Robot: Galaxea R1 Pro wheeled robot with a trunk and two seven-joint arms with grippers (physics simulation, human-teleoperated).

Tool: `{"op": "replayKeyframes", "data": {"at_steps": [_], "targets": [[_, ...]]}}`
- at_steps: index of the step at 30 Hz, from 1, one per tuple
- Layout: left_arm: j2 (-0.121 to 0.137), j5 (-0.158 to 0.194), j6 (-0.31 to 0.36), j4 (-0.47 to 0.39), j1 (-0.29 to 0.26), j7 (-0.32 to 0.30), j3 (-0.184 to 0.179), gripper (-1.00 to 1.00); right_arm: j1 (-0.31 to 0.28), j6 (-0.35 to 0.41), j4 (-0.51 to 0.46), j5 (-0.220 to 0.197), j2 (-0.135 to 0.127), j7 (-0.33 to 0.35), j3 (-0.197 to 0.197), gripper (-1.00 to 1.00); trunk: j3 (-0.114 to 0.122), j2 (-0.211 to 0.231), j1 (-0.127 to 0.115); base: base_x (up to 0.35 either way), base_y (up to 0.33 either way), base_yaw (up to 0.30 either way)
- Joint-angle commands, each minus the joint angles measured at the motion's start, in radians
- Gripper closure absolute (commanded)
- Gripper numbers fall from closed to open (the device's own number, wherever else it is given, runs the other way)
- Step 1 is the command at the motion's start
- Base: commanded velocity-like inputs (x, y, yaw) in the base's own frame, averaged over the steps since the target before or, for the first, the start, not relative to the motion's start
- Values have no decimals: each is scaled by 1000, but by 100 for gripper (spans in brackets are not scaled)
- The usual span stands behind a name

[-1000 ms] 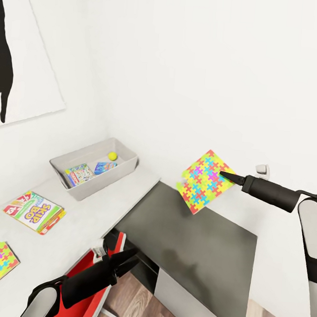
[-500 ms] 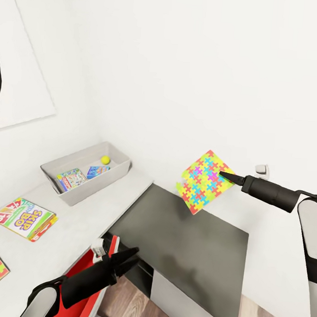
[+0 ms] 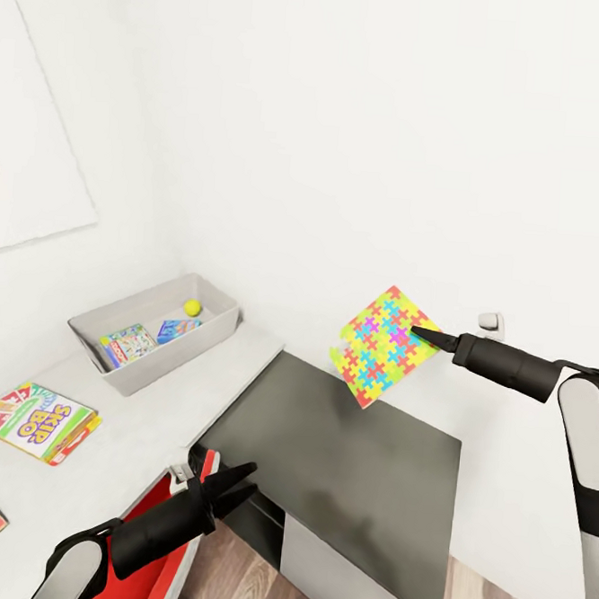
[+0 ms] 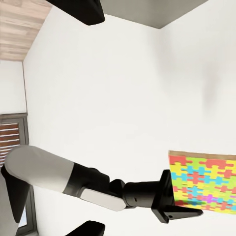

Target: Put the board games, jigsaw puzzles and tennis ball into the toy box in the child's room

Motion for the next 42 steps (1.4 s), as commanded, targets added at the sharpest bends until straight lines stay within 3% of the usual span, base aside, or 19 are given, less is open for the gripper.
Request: {"op": "replayKeyframes", "data": {"at_steps": [1,11,17,20,23,24,29,33,39,42], "targets": [[1,2,3,0,-1,-1,0,-100,-1,5,0,7,0,8,2,100,-2,-2,1,0,0,-8],[2,2,3,2,4,-1,1,-100,0,5,-1,2,0,12,9,100,1,-2,1,0,0,-1],[2,6,4,1,10,-30,54,-100,-6,5,5,2,-1,10,11,100,11,-2,1,0,0,4],[1,7,7,1,6,-53,89,-100,-29,5,61,2,3,8,11,100,16,-2,1,0,0,65],[-7,7,7,0,11,-59,166,-100,-86,5,136,4,39,7,20,100,21,-2,1,0,0,95],[-11,8,6,0,16,-59,204,-100,-108,5,169,5,65,6,23,100,22,-2,1,0,0,106],[-7,9,9,-1,43,-61,286,-100,-145,5,231,8,117,5,28,100,30,-2,1,0,0,115],[-3,9,10,-1,47,-61,300,-100,-151,5,238,7,123,5,39,100,35,-2,1,0,0,120],[-5,7,8,-1,53,-50,329,-100,-179,5,268,3,127,6,91,100,43,-2,1,0,0,173],[-7,6,9,-1,54,-52,327,-100,-219,5,356,2,127,7,97,100,47,-2,1,0,0,224]]}}
